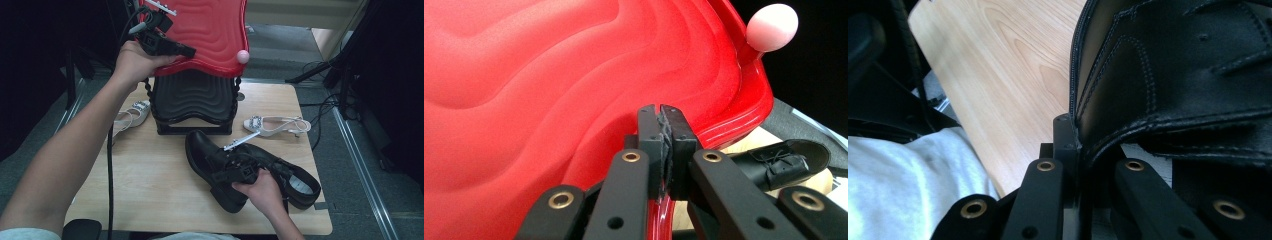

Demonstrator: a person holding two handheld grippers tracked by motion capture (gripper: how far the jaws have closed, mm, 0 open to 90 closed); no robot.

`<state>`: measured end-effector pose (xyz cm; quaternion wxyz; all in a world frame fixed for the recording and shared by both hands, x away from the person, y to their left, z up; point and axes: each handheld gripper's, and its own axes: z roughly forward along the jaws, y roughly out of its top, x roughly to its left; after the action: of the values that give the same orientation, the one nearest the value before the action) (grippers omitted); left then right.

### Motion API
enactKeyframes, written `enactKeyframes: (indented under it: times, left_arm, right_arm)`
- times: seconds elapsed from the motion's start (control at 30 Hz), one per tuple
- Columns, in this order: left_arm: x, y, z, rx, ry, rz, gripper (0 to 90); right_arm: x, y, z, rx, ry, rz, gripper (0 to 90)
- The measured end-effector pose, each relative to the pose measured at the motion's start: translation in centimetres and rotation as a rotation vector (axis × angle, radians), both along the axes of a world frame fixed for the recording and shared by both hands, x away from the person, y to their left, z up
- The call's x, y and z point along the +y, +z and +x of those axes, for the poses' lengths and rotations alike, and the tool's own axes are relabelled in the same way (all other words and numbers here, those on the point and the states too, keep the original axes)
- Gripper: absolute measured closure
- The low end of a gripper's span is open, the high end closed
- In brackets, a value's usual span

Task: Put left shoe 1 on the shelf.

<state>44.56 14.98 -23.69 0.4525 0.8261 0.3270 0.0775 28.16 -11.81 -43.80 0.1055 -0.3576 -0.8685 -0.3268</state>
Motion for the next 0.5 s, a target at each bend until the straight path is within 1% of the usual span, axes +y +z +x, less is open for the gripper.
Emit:
enactKeyframes:
  times: [0.03, 0.07, 0.1, 0.17, 0.2, 0.23, 0.33, 0.37, 0.47, 0.5]
  left_arm:
    - [0.0, 0.0, 0.0, 0.0, -0.001, -0.001, 88.7]
    - [0.0, 0.0, 0.0, -0.001, -0.001, -0.001, 89.1]
    - [0.0, 0.0, -0.1, -0.005, 0.001, 0.004, 89.7]
    - [-0.1, 0.0, -0.2, -0.003, 0.006, 0.004, 89.9]
    - [-0.1, 0.0, -0.2, -0.003, 0.006, 0.004, 90.0]
    - [-0.1, 0.0, -0.2, 0.0, 0.009, 0.004, 90.0]
    - [-0.1, 0.0, -0.2, 0.004, 0.015, 0.007, 90.0]
    - [-0.2, 0.1, -0.3, 0.008, 0.018, 0.009, 90.0]
    - [-0.3, 0.1, -0.3, 0.017, 0.022, 0.009, 90.0]
    - [-0.3, 0.1, -0.3, 0.018, 0.017, 0.009, 90.0]
  right_arm:
    - [0.0, 0.0, 0.0, 0.0, 0.0, 0.0, 87.4]
    - [0.0, 0.4, 0.0, 0.001, 0.002, 0.004, 87.3]
    - [-0.1, 1.5, -0.2, -0.011, 0.009, 0.016, 87.2]
    - [0.0, 2.3, -0.3, -0.023, 0.018, 0.023, 87.2]
    - [0.0, 2.3, -0.3, -0.023, 0.018, 0.023, 87.2]
    - [0.1, 3.4, -0.3, -0.043, 0.026, 0.032, 87.2]
    - [0.3, 4.8, -0.2, -0.07, 0.033, 0.036, 87.2]
    - [0.3, 4.8, -0.2, -0.07, 0.033, 0.036, 87.2]
    - [0.7, 6.0, 0.3, -0.104, 0.034, 0.038, 87.2]
    - [0.8, 6.4, 0.5, -0.106, 0.031, 0.036, 87.2]
